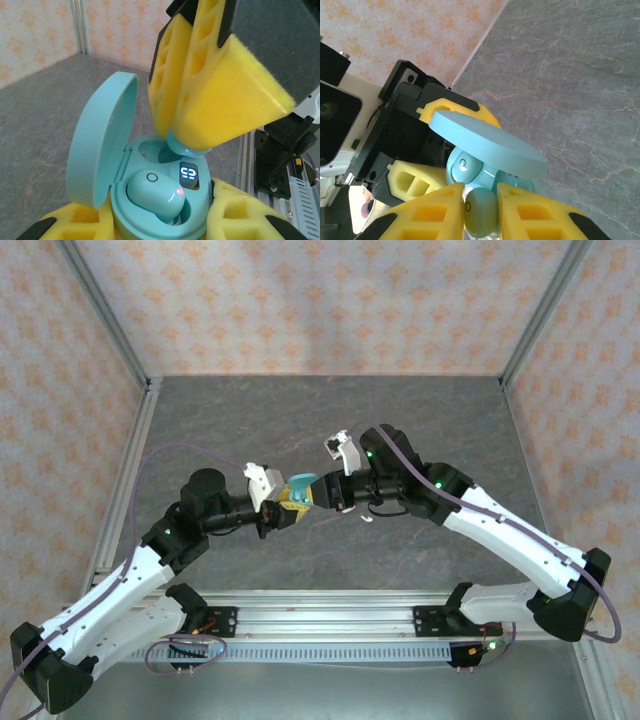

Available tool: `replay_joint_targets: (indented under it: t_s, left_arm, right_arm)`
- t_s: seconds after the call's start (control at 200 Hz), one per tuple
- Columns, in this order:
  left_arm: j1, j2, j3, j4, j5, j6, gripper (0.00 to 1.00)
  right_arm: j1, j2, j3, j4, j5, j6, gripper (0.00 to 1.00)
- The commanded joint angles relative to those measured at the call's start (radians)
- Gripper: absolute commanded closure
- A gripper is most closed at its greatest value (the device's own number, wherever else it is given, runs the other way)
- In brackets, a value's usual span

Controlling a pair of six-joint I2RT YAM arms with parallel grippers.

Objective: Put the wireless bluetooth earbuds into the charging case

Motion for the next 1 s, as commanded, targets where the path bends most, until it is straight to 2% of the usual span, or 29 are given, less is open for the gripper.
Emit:
replay_joint_targets:
  t_s: [0.0, 0.996]
  left_arm:
    - [-0.006, -0.014, 0.036, 0.064, 0.006, 0.019, 0.84]
    - [-0.016, -0.004, 0.039, 0.057, 0.014, 0.015, 0.84]
  right_arm:
    - [-0.004, 0.008, 0.023, -0.072, 0.044, -0.03, 0.77]
    - [-0.004, 0.008, -0.02, 0.109, -0.029, 0.054, 0.79]
